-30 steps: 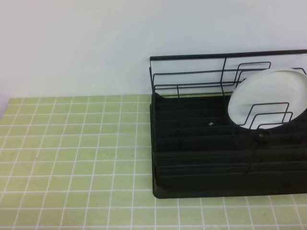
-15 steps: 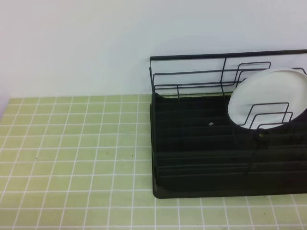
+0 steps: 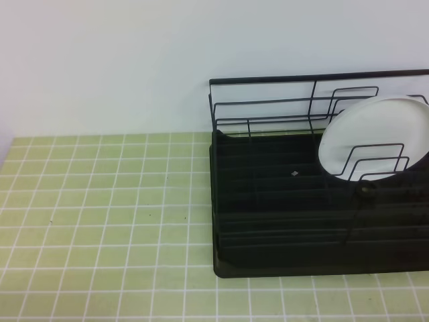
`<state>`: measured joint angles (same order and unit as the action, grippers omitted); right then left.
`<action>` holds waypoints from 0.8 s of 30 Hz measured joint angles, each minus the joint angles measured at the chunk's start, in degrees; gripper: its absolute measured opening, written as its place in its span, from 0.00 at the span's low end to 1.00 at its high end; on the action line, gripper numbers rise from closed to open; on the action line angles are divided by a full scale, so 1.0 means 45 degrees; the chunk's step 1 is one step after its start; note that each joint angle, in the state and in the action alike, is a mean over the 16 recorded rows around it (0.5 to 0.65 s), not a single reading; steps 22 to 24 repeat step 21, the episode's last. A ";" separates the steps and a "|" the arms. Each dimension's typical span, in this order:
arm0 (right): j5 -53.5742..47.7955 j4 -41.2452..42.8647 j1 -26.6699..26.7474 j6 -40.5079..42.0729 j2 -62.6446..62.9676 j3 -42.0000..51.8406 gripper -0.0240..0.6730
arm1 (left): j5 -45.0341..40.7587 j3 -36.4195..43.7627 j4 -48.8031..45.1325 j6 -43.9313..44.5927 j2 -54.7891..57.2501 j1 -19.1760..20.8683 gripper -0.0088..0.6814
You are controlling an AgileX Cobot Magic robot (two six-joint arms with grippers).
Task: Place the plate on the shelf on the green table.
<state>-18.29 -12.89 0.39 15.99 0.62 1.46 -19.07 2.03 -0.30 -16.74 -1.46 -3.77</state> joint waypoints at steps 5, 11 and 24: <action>0.0000 0.0000 0.0000 0.0000 0.0000 0.0000 0.03 | 0.0000 0.0000 0.0004 0.0000 0.0000 0.0000 0.01; 0.0000 0.0000 0.0000 0.0000 -0.0023 0.0000 0.03 | 0.0000 0.0000 0.0008 0.0000 0.0000 0.0000 0.01; 0.0000 0.0000 0.0000 0.0000 -0.0033 0.0000 0.03 | 0.0000 0.0000 0.0007 0.0000 0.0040 -0.0002 0.01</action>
